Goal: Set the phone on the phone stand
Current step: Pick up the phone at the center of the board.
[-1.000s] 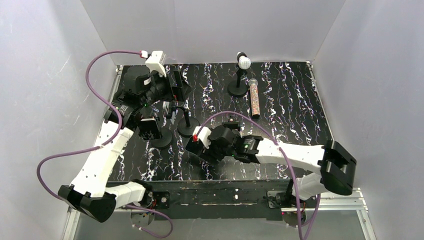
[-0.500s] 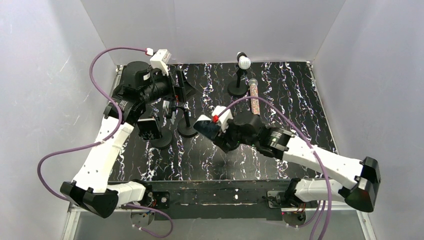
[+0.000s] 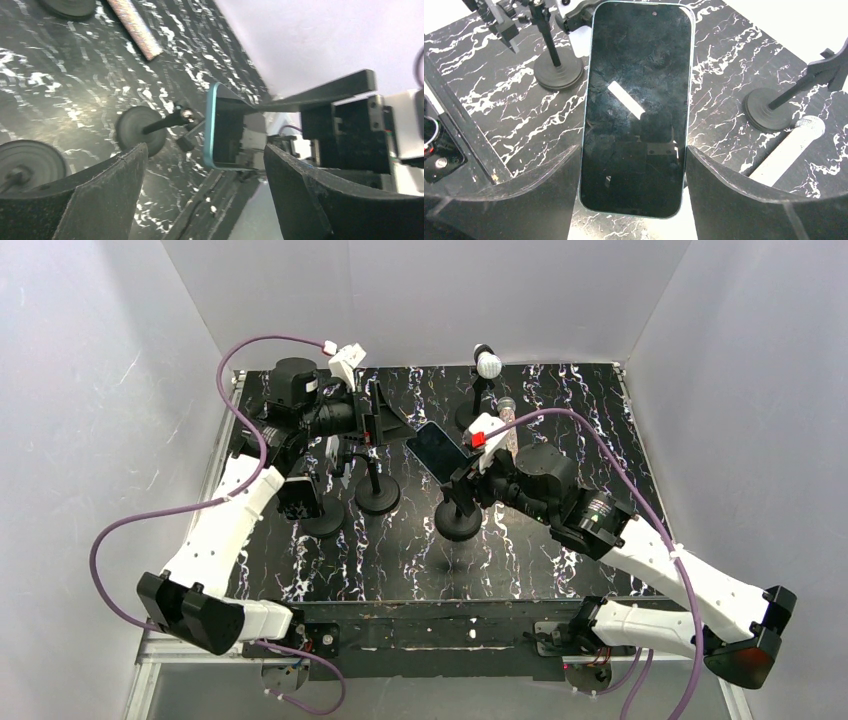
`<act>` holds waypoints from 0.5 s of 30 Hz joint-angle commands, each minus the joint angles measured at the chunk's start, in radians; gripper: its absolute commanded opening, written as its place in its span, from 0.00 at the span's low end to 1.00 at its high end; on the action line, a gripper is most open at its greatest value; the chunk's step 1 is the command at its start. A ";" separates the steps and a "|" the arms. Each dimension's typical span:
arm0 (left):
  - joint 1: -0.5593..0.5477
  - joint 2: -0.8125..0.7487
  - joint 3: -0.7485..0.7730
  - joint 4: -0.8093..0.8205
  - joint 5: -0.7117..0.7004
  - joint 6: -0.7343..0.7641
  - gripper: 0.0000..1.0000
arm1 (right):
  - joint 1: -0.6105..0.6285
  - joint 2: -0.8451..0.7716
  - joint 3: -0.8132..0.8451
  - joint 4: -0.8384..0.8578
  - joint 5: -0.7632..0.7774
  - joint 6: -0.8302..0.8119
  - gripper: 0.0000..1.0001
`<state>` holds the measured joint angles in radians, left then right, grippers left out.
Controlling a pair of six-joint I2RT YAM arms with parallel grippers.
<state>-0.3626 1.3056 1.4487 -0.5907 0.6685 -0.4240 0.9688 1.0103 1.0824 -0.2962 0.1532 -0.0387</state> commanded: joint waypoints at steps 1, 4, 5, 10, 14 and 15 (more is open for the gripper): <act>-0.009 0.003 -0.027 0.125 0.162 -0.098 0.83 | -0.005 -0.019 0.069 0.103 0.066 0.056 0.01; -0.030 0.012 -0.044 0.168 0.189 -0.126 0.80 | -0.007 -0.019 0.068 0.131 0.085 0.079 0.01; -0.039 0.015 -0.048 0.175 0.188 -0.130 0.79 | -0.007 -0.018 0.069 0.137 0.088 0.085 0.01; -0.056 0.036 -0.085 0.227 0.192 -0.177 0.74 | -0.007 -0.018 0.073 0.168 0.083 0.098 0.01; -0.066 0.046 -0.110 0.302 0.203 -0.219 0.68 | -0.007 -0.010 0.083 0.163 0.073 0.105 0.01; -0.068 0.050 -0.116 0.321 0.207 -0.232 0.64 | -0.007 -0.009 0.083 0.163 0.071 0.107 0.01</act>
<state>-0.4221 1.3586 1.3502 -0.3717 0.8398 -0.5991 0.9642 1.0107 1.0958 -0.2584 0.2146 0.0486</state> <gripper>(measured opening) 0.688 0.774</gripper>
